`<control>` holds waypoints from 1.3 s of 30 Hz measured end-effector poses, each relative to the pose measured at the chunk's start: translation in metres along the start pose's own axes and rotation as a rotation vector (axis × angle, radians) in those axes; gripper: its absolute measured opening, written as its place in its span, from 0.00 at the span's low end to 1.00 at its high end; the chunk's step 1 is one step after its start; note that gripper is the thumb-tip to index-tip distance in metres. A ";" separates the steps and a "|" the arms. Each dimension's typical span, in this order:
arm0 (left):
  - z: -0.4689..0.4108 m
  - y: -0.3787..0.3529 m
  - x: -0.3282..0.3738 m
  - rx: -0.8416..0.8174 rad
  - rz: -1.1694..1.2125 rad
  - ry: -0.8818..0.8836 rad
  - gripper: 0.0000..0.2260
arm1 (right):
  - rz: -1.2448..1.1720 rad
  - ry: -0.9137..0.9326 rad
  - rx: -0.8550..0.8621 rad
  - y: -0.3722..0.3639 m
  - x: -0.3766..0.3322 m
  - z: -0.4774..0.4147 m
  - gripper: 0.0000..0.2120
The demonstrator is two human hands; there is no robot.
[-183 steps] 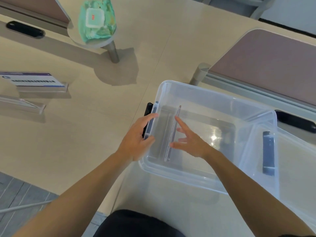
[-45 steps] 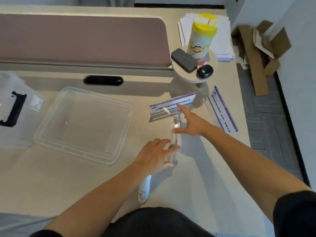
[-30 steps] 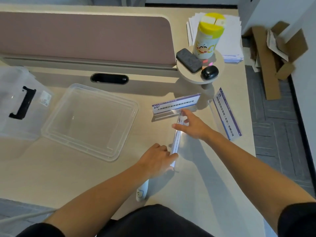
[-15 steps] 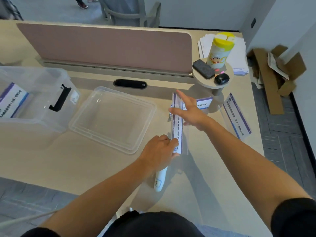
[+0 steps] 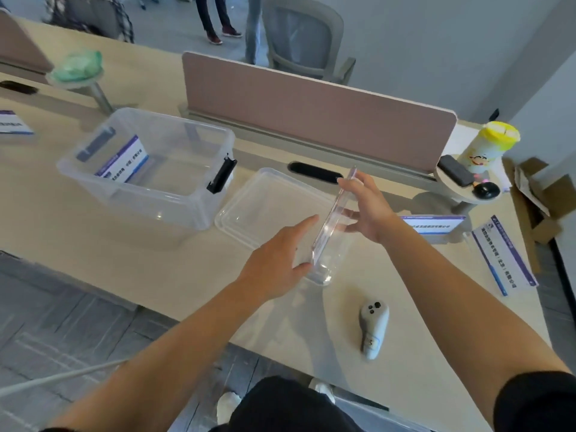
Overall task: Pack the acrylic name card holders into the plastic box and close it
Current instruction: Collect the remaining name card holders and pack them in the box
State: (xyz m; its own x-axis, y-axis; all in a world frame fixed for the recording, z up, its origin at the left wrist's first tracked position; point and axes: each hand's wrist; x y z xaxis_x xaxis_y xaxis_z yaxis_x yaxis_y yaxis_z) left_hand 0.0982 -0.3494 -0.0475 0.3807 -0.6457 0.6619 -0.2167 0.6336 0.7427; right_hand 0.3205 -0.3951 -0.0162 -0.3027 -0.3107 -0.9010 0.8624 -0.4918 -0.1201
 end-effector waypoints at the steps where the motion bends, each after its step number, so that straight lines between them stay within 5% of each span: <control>1: 0.008 0.009 -0.013 0.020 0.042 -0.004 0.38 | -0.011 0.004 -0.003 -0.017 -0.004 0.001 0.27; 7: 0.039 0.063 -0.076 0.051 0.477 0.128 0.39 | -0.123 0.099 -0.029 -0.108 -0.019 -0.001 0.26; 12: 0.041 0.095 -0.113 0.070 0.624 0.155 0.28 | -0.167 0.153 -0.100 -0.161 -0.028 -0.018 0.35; 18: 0.026 0.130 -0.154 0.070 0.493 0.186 0.18 | 0.045 0.239 -0.183 -0.196 -0.042 -0.069 0.30; 30: -0.007 0.211 -0.251 0.146 0.410 0.185 0.17 | 0.237 0.256 -0.151 -0.274 -0.065 -0.178 0.35; 39: 0.013 0.276 -0.359 0.062 0.547 0.169 0.15 | 0.805 0.111 -0.022 -0.382 -0.082 -0.204 0.42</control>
State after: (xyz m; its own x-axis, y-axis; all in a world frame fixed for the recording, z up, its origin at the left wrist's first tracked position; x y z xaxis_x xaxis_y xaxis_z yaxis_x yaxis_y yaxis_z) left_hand -0.1094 0.0517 -0.0786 0.3355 -0.1508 0.9299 -0.4732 0.8265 0.3048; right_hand 0.0983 -0.0158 0.0184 0.4548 -0.4790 -0.7508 0.8068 -0.1354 0.5751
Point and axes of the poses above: each hand's wrist, its own z-axis away from the middle knuckle, its own y-axis out of the back of the hand, x = y × z, and after that the axes turned 11 degrees about -x, right-handed
